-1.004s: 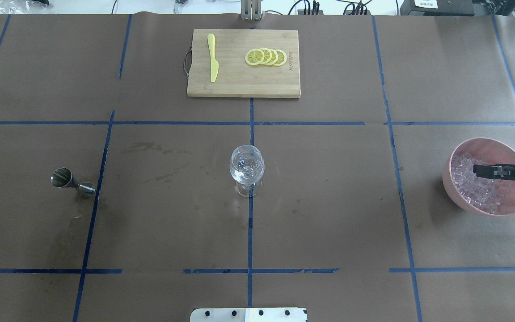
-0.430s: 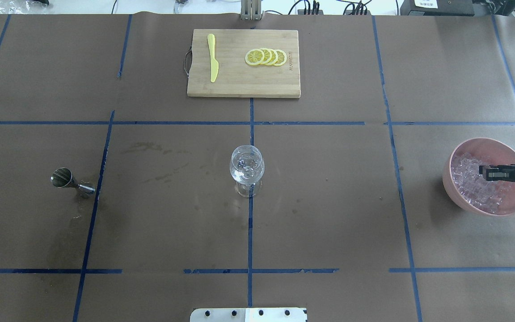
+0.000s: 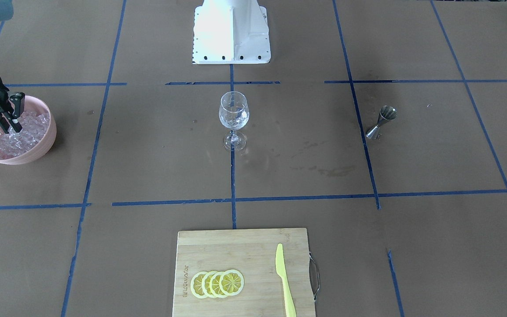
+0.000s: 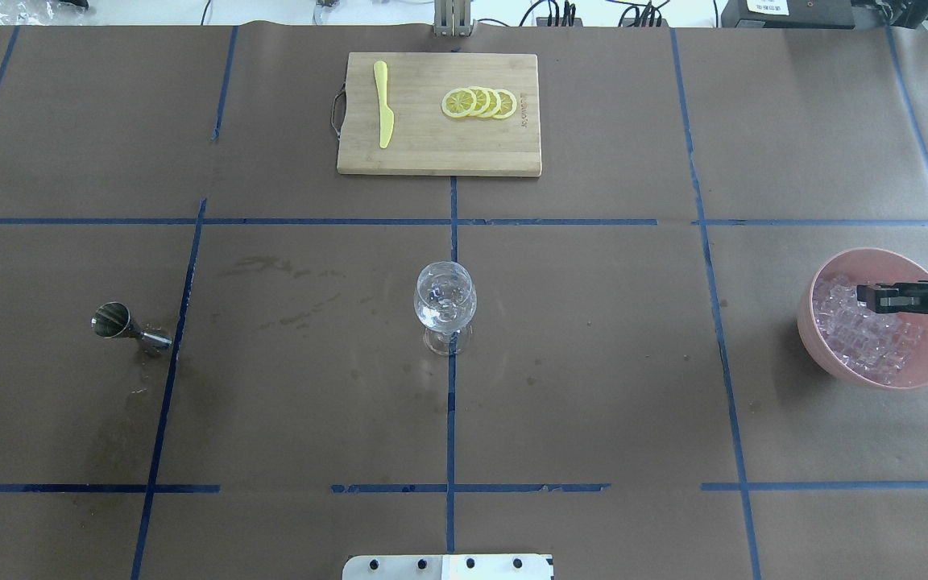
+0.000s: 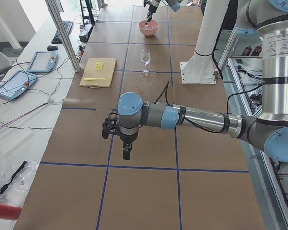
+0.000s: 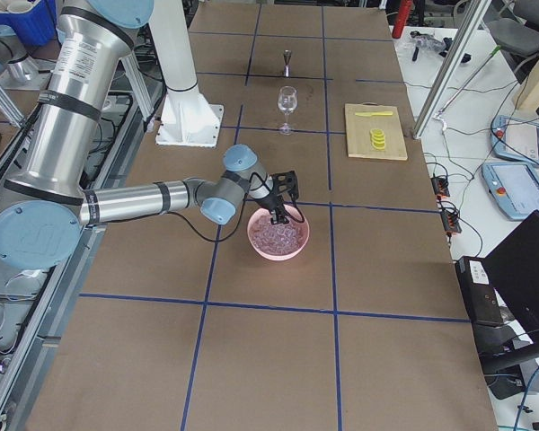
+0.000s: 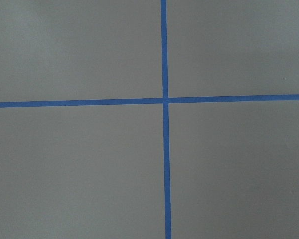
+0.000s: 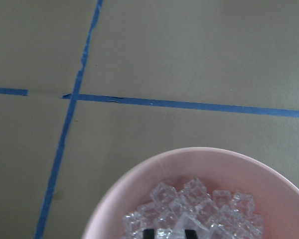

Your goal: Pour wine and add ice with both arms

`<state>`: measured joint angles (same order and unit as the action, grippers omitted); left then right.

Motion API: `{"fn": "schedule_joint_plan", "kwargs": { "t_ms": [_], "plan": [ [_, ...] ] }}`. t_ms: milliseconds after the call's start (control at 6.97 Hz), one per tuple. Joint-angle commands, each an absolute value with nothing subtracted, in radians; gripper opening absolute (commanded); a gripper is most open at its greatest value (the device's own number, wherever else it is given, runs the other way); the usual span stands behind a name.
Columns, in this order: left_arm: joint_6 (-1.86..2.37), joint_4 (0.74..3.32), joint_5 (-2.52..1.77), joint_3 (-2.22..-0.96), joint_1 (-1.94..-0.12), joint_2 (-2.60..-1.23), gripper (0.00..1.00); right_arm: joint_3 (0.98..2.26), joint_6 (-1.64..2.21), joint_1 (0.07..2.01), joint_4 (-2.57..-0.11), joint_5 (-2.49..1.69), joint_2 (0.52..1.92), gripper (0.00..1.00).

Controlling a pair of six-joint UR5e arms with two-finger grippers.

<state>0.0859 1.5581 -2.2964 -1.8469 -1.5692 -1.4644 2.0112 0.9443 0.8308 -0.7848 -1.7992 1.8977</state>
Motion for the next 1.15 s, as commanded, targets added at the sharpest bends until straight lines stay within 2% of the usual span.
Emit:
{"fn": "schedule_joint_plan", "kwargs": {
  "t_ms": [0,430,717,1004],
  "plan": [
    [0.086,1.552,-2.296,-1.844,-1.569,-1.466,1.0,2.118,0.931,0.854,-0.903,-1.847,1.829,0.0],
    [0.084,1.552,-2.284,-1.839,-1.559,-1.463,1.0,2.126,0.943,0.851,-0.98,-1.948,1.671,0.0],
    [-0.208,1.551,-2.284,-1.836,-1.557,-1.433,1.0,2.173,0.946,0.815,-1.185,-1.947,1.533,0.0],
    [-0.271,1.548,-2.292,-1.844,-1.563,-1.395,1.0,2.197,1.035,0.725,-1.431,-1.904,1.32,0.0]
  ]
}}
